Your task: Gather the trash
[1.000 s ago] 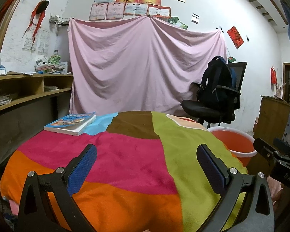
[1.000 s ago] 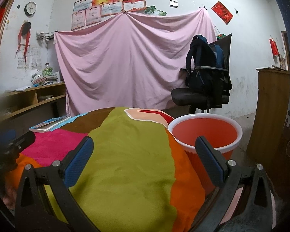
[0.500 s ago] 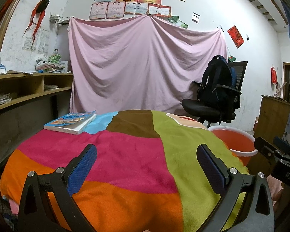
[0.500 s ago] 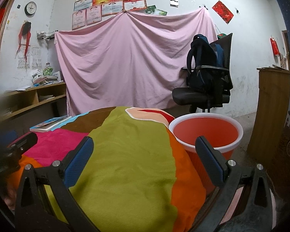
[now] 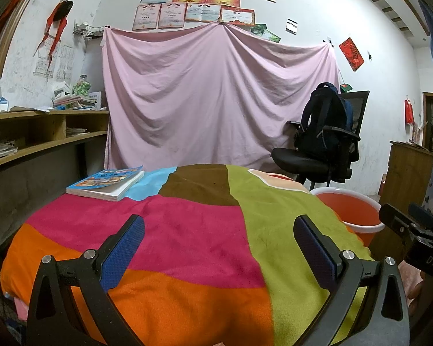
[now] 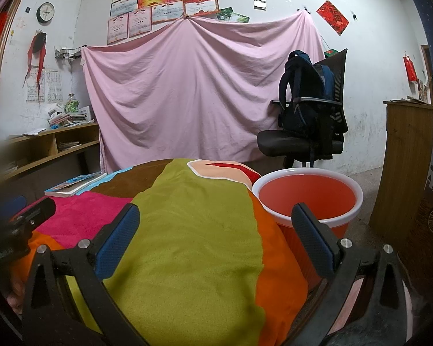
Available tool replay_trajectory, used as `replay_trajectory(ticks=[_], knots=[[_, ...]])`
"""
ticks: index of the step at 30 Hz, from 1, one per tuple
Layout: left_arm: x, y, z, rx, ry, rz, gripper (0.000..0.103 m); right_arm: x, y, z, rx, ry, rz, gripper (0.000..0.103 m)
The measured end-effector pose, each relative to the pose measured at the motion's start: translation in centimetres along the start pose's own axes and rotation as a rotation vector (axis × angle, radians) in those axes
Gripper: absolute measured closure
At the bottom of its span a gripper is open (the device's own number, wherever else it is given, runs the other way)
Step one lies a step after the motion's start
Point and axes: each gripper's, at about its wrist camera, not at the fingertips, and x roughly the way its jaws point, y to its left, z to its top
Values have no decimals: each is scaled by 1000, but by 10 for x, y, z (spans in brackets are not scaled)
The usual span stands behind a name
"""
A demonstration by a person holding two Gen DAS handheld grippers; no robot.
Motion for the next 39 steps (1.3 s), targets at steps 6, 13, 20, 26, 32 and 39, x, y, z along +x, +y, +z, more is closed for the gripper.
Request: replay_trajectory(ticks=[6, 13, 20, 26, 32, 39], knots=[[0, 0, 0, 2, -1, 0, 2, 0, 0, 0, 0, 0, 0, 0], [0, 0, 0, 2, 0, -1, 2, 0, 1, 0, 0, 0, 0, 0], [-1, 0, 0, 5, -2, -1, 2, 0, 1, 0, 1, 0, 0, 0], [-1, 0, -1, 5, -2, -1, 2, 0, 1, 0, 1, 1, 0, 0], [-1, 0, -1, 6, -2, -1, 2, 0, 2, 1, 1, 2, 0, 0], [-1, 0, -1, 6, -3, 0, 2, 1, 3, -2, 1, 3, 1, 0]])
